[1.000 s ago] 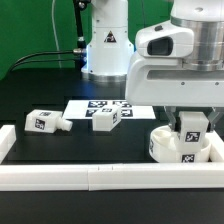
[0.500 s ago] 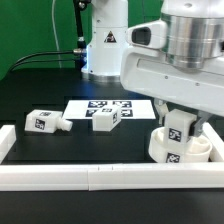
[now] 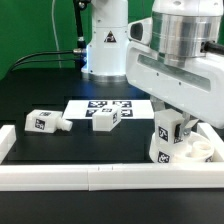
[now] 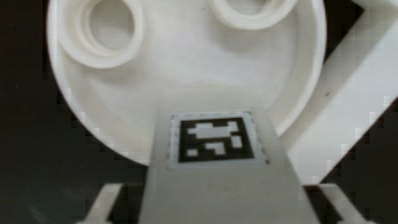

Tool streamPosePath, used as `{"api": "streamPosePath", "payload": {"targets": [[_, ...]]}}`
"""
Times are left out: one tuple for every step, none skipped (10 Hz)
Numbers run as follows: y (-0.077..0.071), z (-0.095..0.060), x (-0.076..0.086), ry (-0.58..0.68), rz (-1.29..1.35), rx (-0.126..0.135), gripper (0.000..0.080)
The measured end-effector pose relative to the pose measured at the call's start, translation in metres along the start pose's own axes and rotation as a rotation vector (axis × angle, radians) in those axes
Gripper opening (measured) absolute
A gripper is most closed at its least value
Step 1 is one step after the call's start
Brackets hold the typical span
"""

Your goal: Assemble stool

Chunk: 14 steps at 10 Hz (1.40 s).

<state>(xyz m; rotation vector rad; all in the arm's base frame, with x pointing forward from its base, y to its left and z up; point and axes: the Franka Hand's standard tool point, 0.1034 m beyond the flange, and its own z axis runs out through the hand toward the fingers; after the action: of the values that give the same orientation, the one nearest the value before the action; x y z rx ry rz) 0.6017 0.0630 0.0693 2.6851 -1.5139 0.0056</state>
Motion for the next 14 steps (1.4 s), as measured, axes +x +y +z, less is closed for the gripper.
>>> {"api": "streamPosePath", "payload": {"targets": [[0.0, -0.002, 0.0, -0.002, -0.006, 0.004, 0.0512], [-0.001, -0.01, 0.003, -0.001, -0.022, 0.017, 0.0606], [0.0, -0.024, 0.008, -0.007, -0.051, 0.04, 0.0636], [0.003, -0.04, 0.015, -0.007, -0.081, 0.06, 0.0636], [0.007, -0.053, 0.018, -0.005, -0.088, 0.075, 0.0647], [0.009, -0.049, 0.016, -0.007, -0.089, 0.07, 0.0647], [0.008, -0.046, 0.016, -0.006, -0.091, 0.067, 0.0648], [0.008, -0.047, 0.016, -0.006, -0.091, 0.067, 0.0648], [0.008, -0.046, 0.016, -0.006, -0.092, 0.066, 0.0648], [0.008, -0.046, 0.016, -0.006, -0.112, 0.065, 0.0648], [0.01, -0.046, 0.017, -0.005, -0.145, 0.066, 0.0648], [0.018, -0.047, 0.022, -0.017, -0.183, 0.074, 0.0648], [0.032, -0.049, 0.027, -0.022, -0.277, 0.072, 0.0648], [0.047, -0.052, 0.029, -0.031, -0.387, 0.07, 0.0648]]}}
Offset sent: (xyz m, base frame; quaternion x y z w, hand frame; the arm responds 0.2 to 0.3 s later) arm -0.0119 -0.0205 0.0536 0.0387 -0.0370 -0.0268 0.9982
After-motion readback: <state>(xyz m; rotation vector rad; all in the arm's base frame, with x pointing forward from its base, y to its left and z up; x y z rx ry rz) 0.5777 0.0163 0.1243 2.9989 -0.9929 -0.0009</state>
